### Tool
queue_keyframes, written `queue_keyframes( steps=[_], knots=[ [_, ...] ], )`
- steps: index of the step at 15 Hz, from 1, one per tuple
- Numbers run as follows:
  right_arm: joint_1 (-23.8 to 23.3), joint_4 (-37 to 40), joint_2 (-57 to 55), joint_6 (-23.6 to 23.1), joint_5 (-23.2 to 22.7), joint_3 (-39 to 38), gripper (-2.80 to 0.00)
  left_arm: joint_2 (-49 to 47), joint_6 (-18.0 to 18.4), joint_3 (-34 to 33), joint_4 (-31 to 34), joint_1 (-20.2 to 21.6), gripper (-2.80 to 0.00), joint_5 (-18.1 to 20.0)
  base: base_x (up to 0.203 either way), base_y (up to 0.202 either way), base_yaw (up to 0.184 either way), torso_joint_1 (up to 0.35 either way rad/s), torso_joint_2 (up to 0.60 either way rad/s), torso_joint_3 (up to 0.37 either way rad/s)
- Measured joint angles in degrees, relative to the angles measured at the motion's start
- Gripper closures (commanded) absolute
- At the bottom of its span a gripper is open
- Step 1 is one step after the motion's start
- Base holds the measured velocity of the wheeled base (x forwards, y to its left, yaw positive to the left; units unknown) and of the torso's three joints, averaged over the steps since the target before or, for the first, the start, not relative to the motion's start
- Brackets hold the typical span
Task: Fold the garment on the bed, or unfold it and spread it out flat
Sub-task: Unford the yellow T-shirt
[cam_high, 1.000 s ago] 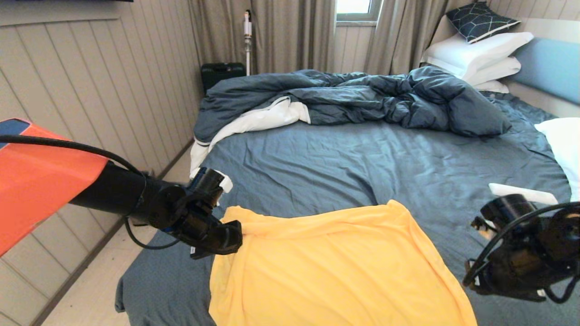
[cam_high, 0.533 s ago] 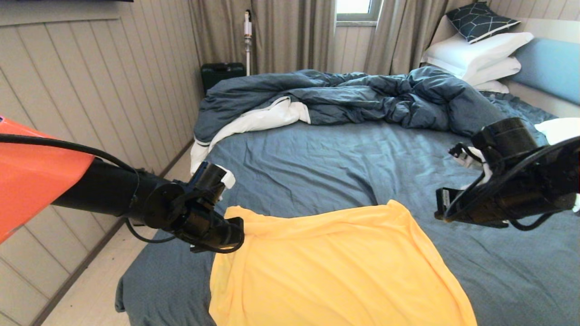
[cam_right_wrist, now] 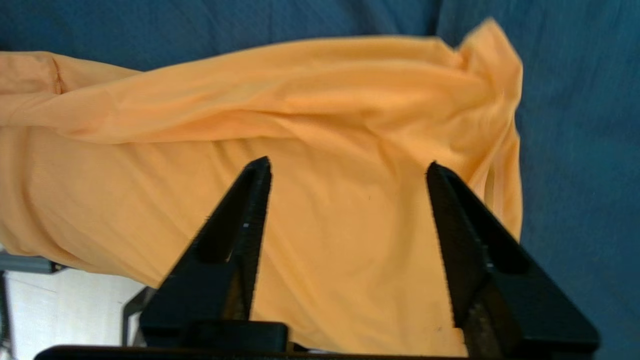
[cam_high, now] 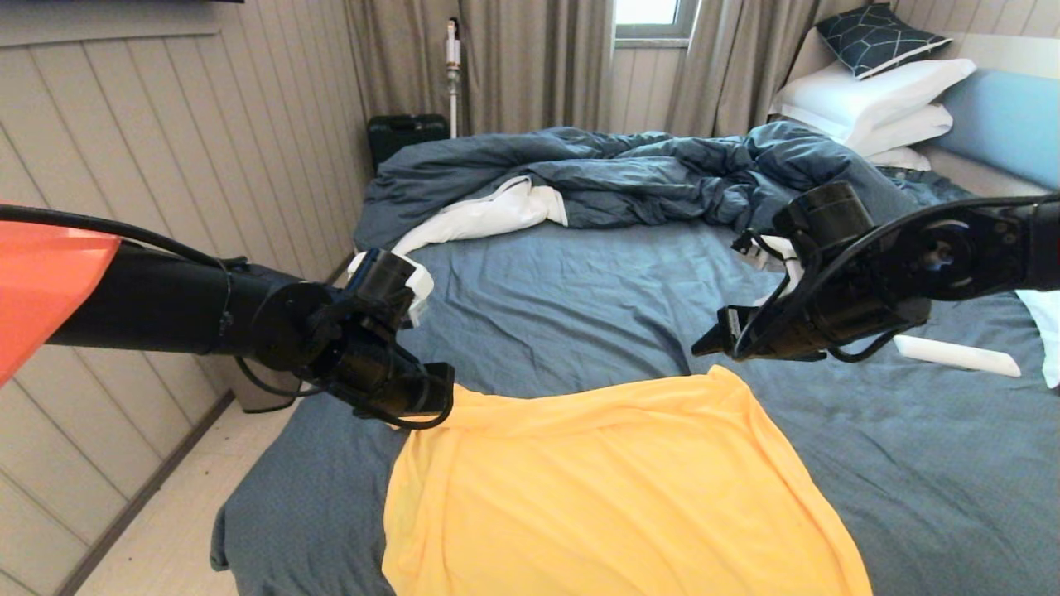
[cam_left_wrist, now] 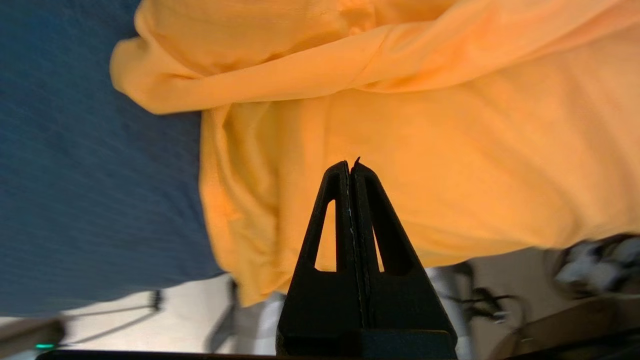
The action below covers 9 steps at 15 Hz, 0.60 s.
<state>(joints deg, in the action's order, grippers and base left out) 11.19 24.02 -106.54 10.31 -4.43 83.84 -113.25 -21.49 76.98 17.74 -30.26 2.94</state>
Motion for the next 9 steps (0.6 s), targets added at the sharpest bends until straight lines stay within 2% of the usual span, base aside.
queue_keyframes(
  steps=[4,7,9],
  knots=[
    [0.5,5.0,-4.1,-1.3,-0.8,11.3,-2.80,-1.2,9.2,1.4,0.9,0.0,0.00,-9.2,0.000,0.000,0.000,0.000,0.00,0.000],
    [0.5,5.7,-6.9,-1.4,-1.5,14.8,-2.80,-2.9,11.1,4.3,2.8,-0.3,0.00,-10.3,0.000,0.000,0.000,0.000,0.00,0.000],
    [0.2,5.7,-7.8,-1.4,-4.0,15.0,-2.80,-4.1,11.2,5.6,3.7,-0.6,0.00,-10.3,0.000,0.000,0.000,0.000,0.00,0.000]
  ],
)
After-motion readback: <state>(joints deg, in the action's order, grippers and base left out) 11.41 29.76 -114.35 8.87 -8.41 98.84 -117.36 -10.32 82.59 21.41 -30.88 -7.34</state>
